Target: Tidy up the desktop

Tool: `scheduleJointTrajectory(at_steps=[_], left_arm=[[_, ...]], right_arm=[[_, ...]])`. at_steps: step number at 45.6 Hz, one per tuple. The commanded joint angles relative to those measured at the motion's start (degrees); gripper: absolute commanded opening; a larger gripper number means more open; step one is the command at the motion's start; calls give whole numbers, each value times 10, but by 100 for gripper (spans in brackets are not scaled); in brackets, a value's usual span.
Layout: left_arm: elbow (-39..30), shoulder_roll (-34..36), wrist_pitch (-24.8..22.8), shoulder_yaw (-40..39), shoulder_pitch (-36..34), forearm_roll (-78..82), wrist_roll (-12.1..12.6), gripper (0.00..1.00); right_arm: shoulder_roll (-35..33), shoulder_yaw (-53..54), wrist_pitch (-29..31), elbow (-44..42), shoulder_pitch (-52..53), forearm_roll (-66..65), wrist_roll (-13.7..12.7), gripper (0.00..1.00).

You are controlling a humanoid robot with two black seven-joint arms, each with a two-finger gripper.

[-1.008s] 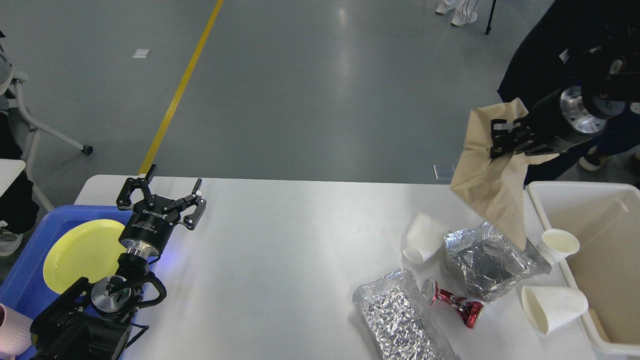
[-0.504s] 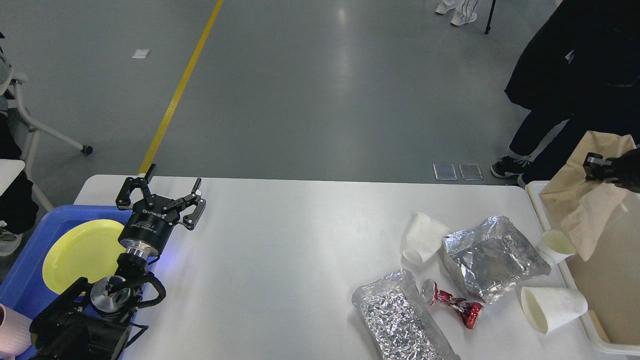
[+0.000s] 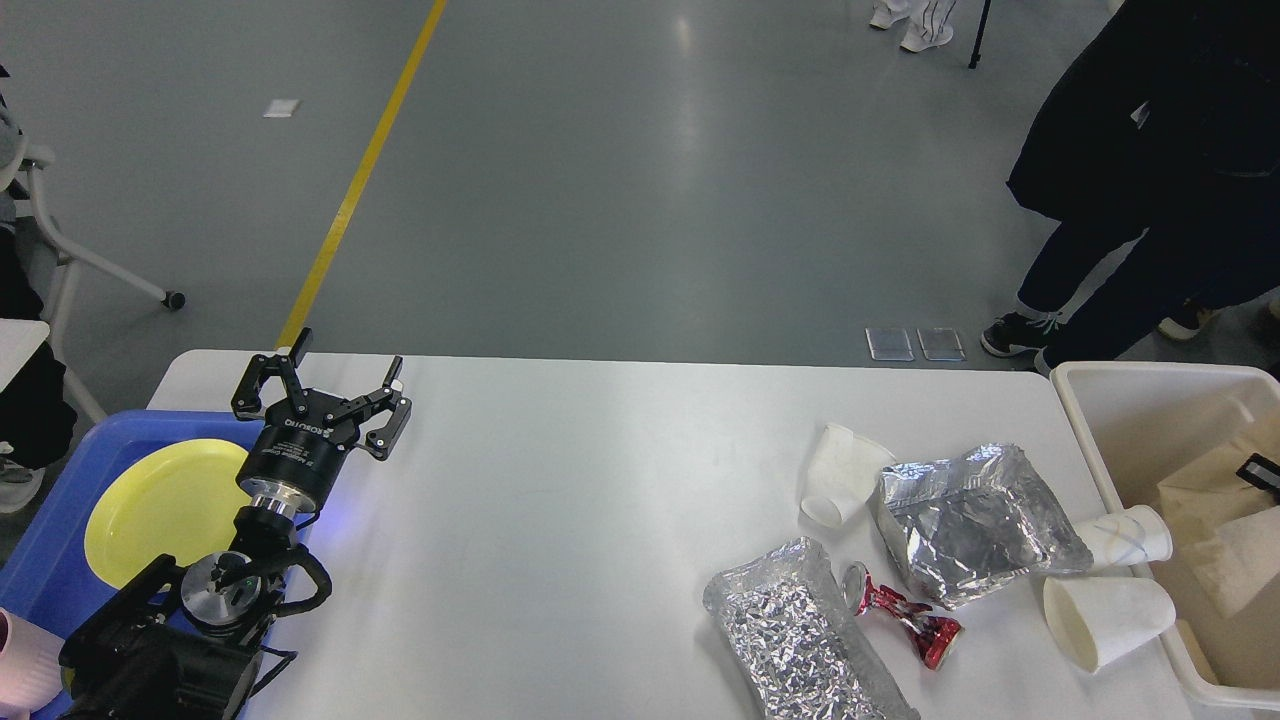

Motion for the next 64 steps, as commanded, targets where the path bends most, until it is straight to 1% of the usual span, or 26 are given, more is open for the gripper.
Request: scheduleJointTrajectory(at_steps=[1, 2, 3, 4, 22, 27, 29, 32, 34, 37, 38, 41, 51, 54, 57, 64], left_arm=[[0, 1, 0, 0, 0, 0, 0, 96], [0, 0, 0, 0, 0, 0, 0, 96], [0, 1, 0, 0, 0, 0, 0, 96], [0, 1, 0, 0, 0, 0, 0, 96], [0, 1, 0, 0, 0, 0, 0, 96], [0, 1, 0, 0, 0, 0, 0, 96], [0, 0, 0, 0, 0, 0, 0, 96], [0, 1, 0, 0, 0, 0, 0, 96], [0, 0, 0, 0, 0, 0, 0, 96], [0, 0, 0, 1, 0, 0, 0, 96], [0, 0, 0, 0, 0, -1, 0, 96], [0, 0, 0, 1, 0, 0, -1, 96], [0, 0, 0, 1, -1, 0, -1, 96], [0, 0, 0, 1, -1, 0, -1, 96], [0, 0, 0, 1, -1, 0, -1, 96], [0, 1, 0, 1, -1, 0, -1, 96]], right_arm=[[2, 10, 1, 1, -5, 0, 1, 72], [2, 10, 1, 2, -5, 0, 2, 100], [2, 10, 1, 2, -5, 0, 3, 98], [2, 10, -1, 1, -5, 0, 3, 100], [9, 7, 5, 0, 7, 0, 3, 100], [5, 6, 12, 1, 47, -1, 3, 100], [5, 6, 24, 1, 71, -1, 3, 100], [2, 5, 59, 1, 117, -2, 3, 100], [2, 4, 94, 1, 154, -2, 3, 100], [3, 5, 157, 1, 210, -2, 5, 100], [4, 6, 195, 1, 243, -2, 6, 100], [9, 6, 246, 3, 289, -2, 7, 100], [53, -2, 399, 12, 394, -10, 8, 100], [62, -3, 429, 38, 430, -12, 7, 100], [66, -14, 432, 96, 480, -17, 6, 100], [60, -82, 409, 306, 603, -46, 4, 100]])
